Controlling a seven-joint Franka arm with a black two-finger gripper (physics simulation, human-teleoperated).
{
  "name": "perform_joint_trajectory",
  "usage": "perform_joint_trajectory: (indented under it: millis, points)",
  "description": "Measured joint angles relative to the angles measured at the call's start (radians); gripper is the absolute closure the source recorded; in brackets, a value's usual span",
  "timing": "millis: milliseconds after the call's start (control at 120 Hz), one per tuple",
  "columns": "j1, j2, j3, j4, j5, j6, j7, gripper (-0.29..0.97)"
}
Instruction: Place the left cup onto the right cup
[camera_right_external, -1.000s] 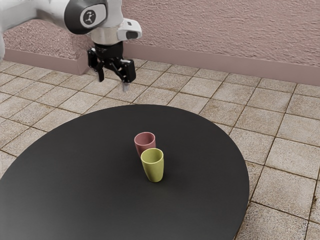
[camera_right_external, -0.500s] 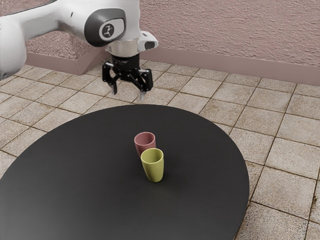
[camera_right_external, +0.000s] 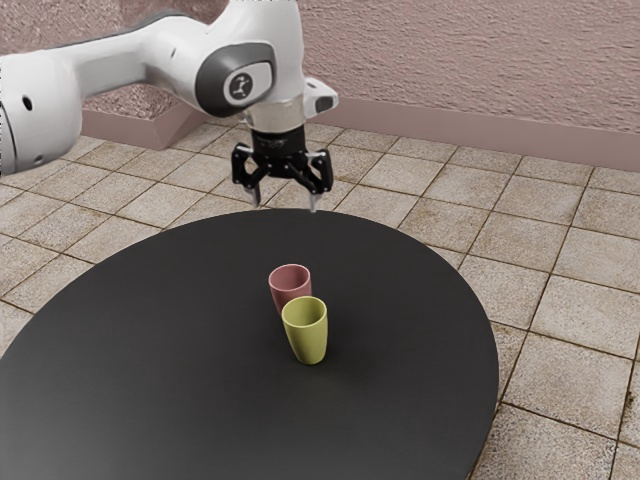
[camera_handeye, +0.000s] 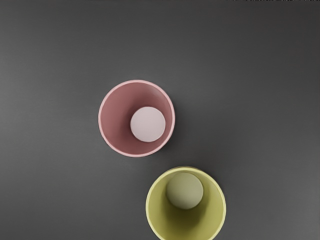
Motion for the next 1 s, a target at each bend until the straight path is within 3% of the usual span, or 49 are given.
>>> perform_joint_trajectory:
  millis: [1000]
  points:
    - [0.003, 0.129, 0.048, -0.01, 0.001, 0.149, -0.014, 0.0]
